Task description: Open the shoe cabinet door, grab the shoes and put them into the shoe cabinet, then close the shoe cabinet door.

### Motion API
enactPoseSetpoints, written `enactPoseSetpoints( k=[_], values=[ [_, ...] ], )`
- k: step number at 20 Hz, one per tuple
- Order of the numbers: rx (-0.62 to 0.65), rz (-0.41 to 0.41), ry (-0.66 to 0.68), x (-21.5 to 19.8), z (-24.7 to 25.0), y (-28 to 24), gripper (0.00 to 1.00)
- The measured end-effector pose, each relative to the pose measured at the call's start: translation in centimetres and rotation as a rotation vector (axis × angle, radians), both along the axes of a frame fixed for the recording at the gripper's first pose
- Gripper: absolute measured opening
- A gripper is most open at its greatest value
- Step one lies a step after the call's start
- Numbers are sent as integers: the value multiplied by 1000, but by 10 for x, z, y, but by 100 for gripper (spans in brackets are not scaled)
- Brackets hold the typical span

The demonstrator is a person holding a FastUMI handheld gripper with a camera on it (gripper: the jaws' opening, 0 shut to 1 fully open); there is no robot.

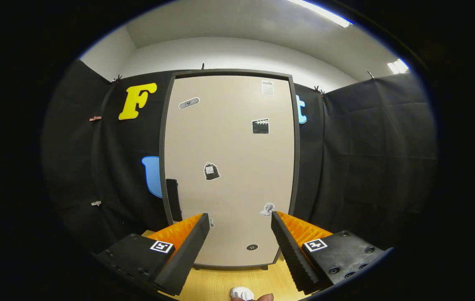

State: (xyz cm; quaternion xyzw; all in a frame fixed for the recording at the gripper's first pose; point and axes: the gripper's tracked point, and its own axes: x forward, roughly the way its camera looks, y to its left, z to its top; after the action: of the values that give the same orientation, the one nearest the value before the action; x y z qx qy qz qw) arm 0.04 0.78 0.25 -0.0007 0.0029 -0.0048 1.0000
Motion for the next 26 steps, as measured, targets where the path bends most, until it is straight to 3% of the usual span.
enactPoseSetpoints(
  k=[10, 19, 26],
  values=[
    [68, 62, -15, 39, 8, 69, 97],
    [78, 122, 50, 111, -31, 143, 97],
    [93, 116, 85, 161, -64, 167, 96]
  ],
)
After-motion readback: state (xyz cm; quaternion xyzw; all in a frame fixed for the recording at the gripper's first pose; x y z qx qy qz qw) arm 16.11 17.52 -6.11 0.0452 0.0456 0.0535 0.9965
